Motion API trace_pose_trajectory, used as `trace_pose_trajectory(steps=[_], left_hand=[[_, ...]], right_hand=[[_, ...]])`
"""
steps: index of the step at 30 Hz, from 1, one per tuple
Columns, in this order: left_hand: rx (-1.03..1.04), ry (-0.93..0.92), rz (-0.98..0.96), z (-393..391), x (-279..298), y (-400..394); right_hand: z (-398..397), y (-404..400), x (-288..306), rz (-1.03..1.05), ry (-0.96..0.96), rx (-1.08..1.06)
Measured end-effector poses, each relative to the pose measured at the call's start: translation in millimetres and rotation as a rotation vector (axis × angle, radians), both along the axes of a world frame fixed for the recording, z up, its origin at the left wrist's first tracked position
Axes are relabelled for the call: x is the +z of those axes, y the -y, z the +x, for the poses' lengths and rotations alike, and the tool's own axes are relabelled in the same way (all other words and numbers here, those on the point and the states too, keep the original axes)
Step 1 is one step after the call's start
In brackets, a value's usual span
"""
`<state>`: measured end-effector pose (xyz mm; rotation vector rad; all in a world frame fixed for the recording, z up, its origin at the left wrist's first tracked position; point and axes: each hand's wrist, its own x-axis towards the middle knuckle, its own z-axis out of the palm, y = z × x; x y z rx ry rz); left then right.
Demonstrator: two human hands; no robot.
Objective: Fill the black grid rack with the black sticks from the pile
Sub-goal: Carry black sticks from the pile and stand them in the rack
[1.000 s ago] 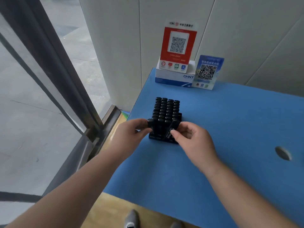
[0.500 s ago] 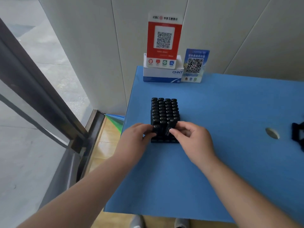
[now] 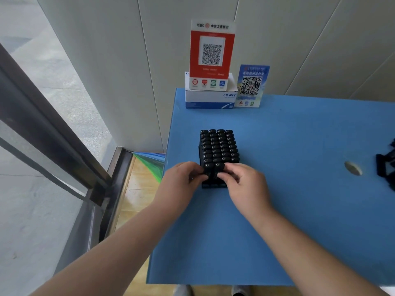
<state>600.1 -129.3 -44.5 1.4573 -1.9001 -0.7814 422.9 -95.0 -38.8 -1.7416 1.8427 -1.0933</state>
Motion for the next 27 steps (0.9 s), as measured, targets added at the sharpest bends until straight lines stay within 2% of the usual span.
trace_pose_trajectory(steps=[8,14,20,24,27], left_hand=[[-0.022,-0.054,0.09,4,9,3],[0.003,-0.061,0.097,4,15,-2],[0.069,-0.127,-0.089,-5,43,-14],[-0.047,-0.029,-0.23,-29,68,-20],[-0.162,0.16,-0.307,-58,75,-26]], right_hand=[[7,-1,0,0.017,-0.106,-0.023],[5,-4,2,0.097,-0.067,-0.074],[-17,-23,20,0.109,-0.001,-0.153],[-49,-41,39,0.049,-0.037,-0.189],[-84,-60,51,0.015,-0.131,-0.233]])
